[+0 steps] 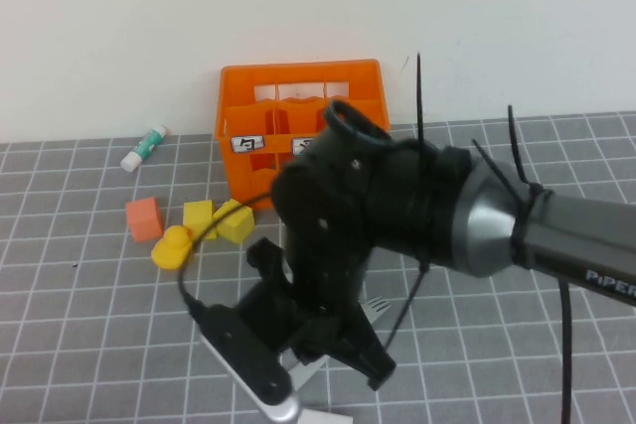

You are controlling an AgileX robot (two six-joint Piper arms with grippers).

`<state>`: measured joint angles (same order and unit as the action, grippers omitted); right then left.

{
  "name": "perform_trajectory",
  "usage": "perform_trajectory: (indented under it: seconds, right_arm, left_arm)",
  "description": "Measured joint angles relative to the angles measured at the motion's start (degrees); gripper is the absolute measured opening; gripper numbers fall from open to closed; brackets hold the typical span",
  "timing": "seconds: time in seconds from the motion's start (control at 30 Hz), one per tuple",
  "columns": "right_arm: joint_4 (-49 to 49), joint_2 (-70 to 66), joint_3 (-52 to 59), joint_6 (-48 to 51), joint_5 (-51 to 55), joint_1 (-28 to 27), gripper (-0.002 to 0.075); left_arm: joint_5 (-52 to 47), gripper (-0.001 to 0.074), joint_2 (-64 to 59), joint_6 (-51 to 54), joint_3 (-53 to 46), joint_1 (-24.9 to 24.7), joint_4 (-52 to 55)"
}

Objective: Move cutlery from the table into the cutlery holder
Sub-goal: Pick up the fork

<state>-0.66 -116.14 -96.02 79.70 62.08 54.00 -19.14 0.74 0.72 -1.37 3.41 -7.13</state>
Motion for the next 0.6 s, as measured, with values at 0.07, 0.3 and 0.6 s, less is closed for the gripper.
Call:
perform_trajectory:
  seconds: [0.07,0.3,0.6]
  right_arm:
    - [0.7,-0.2,2.2,1.2,-3.1,-0.6,0.0012]
    - [4.3,-4.9,3.5,1.9,-8.2,-1.1,0.0012]
    - [-1.6,-7.5,2.4,-1.3,-12.6,-2.6,0.0204]
  left_arm:
    - [0.0,-0.0001,0.0,0.0,0.0,0.0,0.0]
    - [0.0,-0.0001,0.0,0.0,0.0,0.0,0.0]
    - [0.0,-0.0001,0.0,0.0,0.0,0.0,0.0]
